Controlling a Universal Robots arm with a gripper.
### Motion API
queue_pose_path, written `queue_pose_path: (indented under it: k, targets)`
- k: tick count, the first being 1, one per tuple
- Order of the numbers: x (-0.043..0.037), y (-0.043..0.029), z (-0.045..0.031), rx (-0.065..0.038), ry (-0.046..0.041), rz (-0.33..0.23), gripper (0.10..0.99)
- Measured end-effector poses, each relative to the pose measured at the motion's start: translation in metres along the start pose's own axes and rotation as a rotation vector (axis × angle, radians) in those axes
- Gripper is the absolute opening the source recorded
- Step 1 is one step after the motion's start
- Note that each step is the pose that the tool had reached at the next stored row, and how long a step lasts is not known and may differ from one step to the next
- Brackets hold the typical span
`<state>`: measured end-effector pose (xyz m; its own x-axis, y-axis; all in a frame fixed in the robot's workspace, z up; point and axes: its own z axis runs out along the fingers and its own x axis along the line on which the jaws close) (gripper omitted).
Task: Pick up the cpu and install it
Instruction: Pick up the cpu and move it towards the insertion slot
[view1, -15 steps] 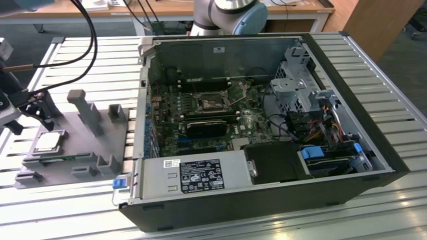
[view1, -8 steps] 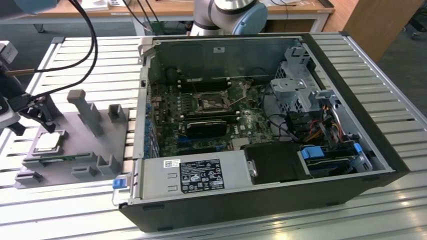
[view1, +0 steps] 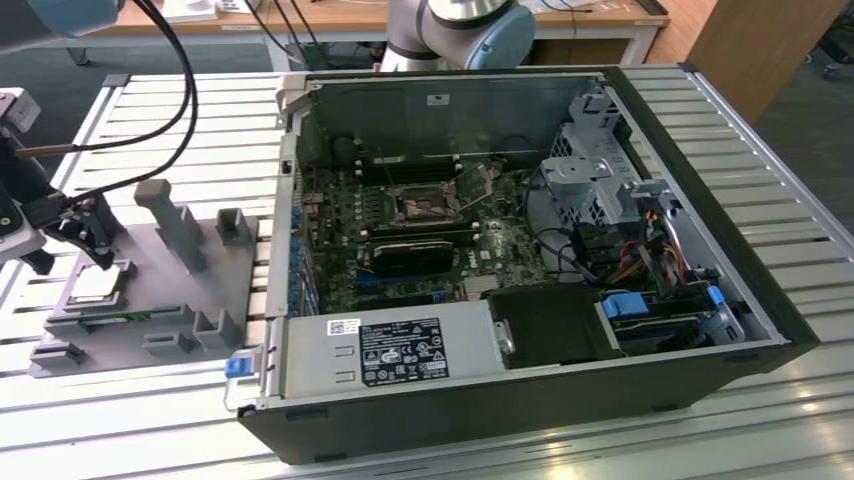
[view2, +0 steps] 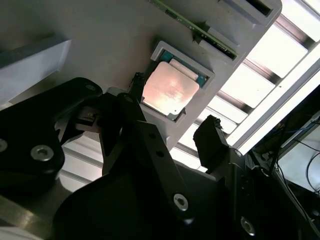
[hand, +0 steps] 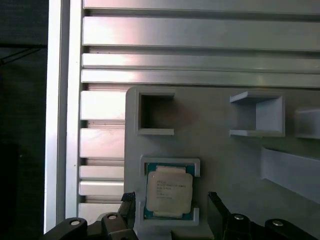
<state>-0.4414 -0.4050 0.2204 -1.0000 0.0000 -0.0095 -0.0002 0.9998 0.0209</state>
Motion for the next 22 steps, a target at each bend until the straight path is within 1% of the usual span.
queue_pose_path:
  k: [6,16,22]
  targets:
    - [0.0001,-0.001,0.0052,0.0,-0.0001,0.0,0.678]
    - [0.0001,-0.0011,0.0064,0.0,-0.0001,0.003,0.678]
    - [0.0001,-0.0011,0.0081,0.0,0.0015,0.003,0.678]
